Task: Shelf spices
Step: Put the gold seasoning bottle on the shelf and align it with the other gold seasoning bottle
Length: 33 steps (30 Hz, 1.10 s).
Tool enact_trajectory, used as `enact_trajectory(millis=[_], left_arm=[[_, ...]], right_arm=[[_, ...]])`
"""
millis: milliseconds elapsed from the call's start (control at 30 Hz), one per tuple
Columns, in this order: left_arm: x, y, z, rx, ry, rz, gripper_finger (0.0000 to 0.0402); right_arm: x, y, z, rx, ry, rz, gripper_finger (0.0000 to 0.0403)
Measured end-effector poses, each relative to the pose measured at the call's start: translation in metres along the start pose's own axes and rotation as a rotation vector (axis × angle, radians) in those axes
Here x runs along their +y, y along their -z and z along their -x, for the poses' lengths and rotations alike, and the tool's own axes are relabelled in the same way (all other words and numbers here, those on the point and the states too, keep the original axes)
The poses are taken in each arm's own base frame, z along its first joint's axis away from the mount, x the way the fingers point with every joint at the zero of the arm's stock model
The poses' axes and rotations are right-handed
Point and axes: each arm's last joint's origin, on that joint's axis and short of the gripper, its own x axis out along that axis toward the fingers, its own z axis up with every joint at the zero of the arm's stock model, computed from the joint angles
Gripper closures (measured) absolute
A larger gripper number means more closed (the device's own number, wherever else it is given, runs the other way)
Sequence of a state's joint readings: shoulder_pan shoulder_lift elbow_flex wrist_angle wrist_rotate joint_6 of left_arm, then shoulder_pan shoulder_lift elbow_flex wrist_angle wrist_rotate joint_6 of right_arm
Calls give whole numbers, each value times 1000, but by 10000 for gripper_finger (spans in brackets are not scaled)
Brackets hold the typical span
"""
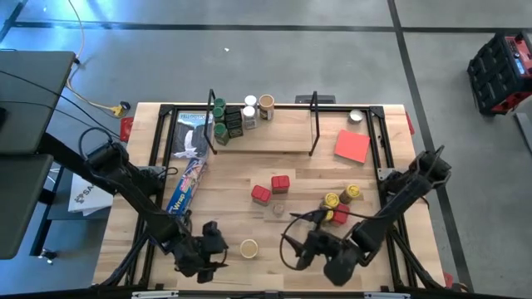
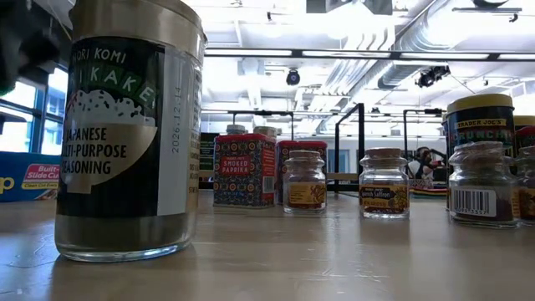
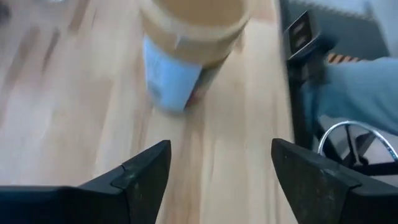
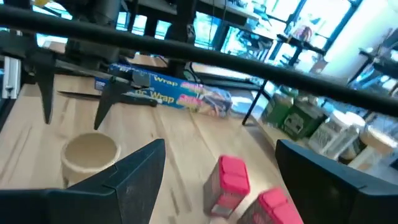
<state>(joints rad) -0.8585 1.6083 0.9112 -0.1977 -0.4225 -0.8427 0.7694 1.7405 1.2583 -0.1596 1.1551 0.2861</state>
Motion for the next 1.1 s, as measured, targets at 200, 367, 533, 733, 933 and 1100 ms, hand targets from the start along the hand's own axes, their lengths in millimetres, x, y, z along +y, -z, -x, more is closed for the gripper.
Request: enact_trajectory(millis=[200, 367, 533, 733, 933, 1100], left_arm=[[6, 14, -33, 110, -22, -2, 100], [10, 15, -52, 109, -15, -39, 86], [12, 14, -63, 87, -7, -63, 84], [13, 10, -60, 87, 4, -123, 84], [11, -6, -43, -15, -7, -165, 84], [11, -15, -33, -103, -52, -233, 84]], right_arm=[[-2, 9, 5, 26, 40, -31, 102], [-3, 10, 5, 31, 44, -36, 102], [-3, 10, 4, 32, 44, -33, 102], [-3, 10, 3, 33, 47, -33, 102], [-3, 11, 3, 36, 48, -25, 102], [-3, 11, 3, 36, 48, -31, 102]])
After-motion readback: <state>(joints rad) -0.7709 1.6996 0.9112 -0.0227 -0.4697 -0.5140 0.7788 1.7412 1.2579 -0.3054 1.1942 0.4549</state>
